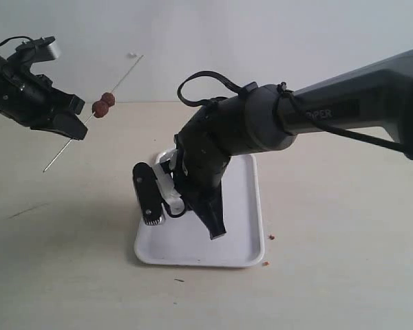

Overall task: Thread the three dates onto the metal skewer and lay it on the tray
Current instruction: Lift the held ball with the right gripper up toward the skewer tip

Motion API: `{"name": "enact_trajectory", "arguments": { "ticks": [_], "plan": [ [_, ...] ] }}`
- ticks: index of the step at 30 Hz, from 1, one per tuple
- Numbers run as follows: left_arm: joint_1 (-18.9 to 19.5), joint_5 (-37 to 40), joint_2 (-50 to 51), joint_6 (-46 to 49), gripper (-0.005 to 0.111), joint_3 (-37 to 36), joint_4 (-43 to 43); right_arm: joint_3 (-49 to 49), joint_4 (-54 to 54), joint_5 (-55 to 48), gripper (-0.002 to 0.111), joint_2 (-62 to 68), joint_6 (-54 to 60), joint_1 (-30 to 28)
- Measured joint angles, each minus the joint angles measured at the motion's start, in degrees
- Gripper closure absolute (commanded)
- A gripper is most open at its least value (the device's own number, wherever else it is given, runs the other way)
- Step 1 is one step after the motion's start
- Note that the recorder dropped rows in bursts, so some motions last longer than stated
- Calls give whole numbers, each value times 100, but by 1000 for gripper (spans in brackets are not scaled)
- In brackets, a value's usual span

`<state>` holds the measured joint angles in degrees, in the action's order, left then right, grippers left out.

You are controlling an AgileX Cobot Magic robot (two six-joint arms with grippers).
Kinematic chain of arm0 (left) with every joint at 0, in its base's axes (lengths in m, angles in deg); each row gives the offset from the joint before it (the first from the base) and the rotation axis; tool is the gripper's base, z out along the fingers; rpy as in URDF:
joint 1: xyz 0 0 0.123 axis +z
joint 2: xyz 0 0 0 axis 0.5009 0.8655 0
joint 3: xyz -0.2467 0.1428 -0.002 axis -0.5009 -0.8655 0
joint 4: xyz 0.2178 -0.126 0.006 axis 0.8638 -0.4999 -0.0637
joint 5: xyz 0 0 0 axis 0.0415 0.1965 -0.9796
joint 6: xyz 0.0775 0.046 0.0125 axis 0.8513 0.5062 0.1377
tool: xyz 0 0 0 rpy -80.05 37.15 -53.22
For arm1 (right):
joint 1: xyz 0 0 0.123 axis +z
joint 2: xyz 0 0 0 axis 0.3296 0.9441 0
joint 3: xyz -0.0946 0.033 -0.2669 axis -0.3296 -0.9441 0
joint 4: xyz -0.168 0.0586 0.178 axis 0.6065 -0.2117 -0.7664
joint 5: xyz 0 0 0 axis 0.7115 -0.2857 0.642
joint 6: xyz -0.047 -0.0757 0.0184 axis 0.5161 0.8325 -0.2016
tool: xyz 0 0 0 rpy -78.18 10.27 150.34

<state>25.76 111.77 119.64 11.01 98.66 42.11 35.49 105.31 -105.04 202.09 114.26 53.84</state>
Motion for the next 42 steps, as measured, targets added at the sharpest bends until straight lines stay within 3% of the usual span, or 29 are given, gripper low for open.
{"name": "enact_trajectory", "arguments": {
  "ticks": [10,16,24,30,42],
  "plan": [
    [0,-71,0,0,107,0,0,0,259,141,91,-108,-624,0],
    [0,-96,0,0,107,0,0,0,891,286,91,-571,-2151,-210],
    [-205,-152,0,20,107,0,-24,0,715,882,91,-1170,-4828,-1199],
    [-703,-318,174,268,107,0,-45,0,-674,1206,91,-1229,-6009,-1876],
    [-1613,-1023,416,315,107,0,-168,0,-3744,1562,91,-1229,-6170,-2598]
  ]
}}
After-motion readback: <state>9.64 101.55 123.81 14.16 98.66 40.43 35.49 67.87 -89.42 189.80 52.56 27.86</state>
